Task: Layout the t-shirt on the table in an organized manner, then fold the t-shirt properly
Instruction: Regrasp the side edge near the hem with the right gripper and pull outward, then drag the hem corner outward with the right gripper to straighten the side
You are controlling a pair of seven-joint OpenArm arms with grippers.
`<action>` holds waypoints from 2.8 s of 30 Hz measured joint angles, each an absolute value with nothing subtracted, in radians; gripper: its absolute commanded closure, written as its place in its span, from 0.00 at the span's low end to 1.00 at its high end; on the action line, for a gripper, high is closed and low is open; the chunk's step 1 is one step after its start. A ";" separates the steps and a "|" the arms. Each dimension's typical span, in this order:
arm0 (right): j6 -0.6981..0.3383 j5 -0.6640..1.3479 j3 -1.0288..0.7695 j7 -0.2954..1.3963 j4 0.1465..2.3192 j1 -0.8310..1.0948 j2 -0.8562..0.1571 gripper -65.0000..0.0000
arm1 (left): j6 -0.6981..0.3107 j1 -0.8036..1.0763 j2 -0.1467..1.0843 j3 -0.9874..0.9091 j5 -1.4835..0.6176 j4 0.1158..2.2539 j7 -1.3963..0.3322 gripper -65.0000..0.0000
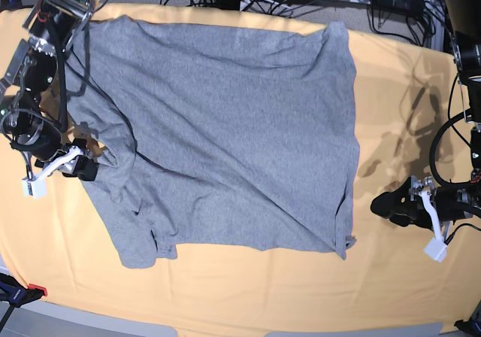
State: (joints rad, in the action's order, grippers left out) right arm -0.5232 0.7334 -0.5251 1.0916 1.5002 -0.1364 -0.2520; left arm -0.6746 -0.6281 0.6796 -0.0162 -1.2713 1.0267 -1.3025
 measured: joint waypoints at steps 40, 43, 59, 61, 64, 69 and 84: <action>-0.672 0.732 -0.519 1.061 1.329 -0.348 -0.337 1.00 | -0.675 -0.628 0.680 -0.016 -1.271 1.027 -1.302 0.24; -0.691 0.732 -0.475 1.028 1.329 -0.374 -0.363 1.00 | -0.675 -0.628 0.680 -0.016 -1.271 1.027 -1.302 0.24; -0.484 0.431 -0.284 1.095 1.329 -0.413 -0.381 0.39 | -0.675 -0.628 0.680 -0.016 -1.271 1.027 -1.303 0.24; -0.470 0.476 -0.339 1.123 1.329 -0.411 -0.379 0.40 | -0.675 -0.628 0.680 -0.016 -1.271 1.027 -1.303 0.24; -0.470 0.567 -0.437 1.127 1.320 -0.400 -0.379 0.40 | -0.675 -0.628 0.680 -0.016 -1.272 1.027 -1.302 0.24; -0.482 0.662 -0.583 1.126 1.182 -0.394 -0.380 0.40 | -0.675 -0.628 0.680 -0.016 -1.272 1.027 -1.302 0.24; -0.677 0.927 -0.669 1.189 0.801 -0.402 -0.371 0.41 | -0.675 -0.628 0.680 -0.016 -1.271 1.027 -1.302 0.24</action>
State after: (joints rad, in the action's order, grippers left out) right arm -0.6773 0.9272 -0.6693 1.1889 0.8005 -0.4015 -0.3714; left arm -0.6746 -0.6285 0.6796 -0.0162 -1.2713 1.0267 -1.3022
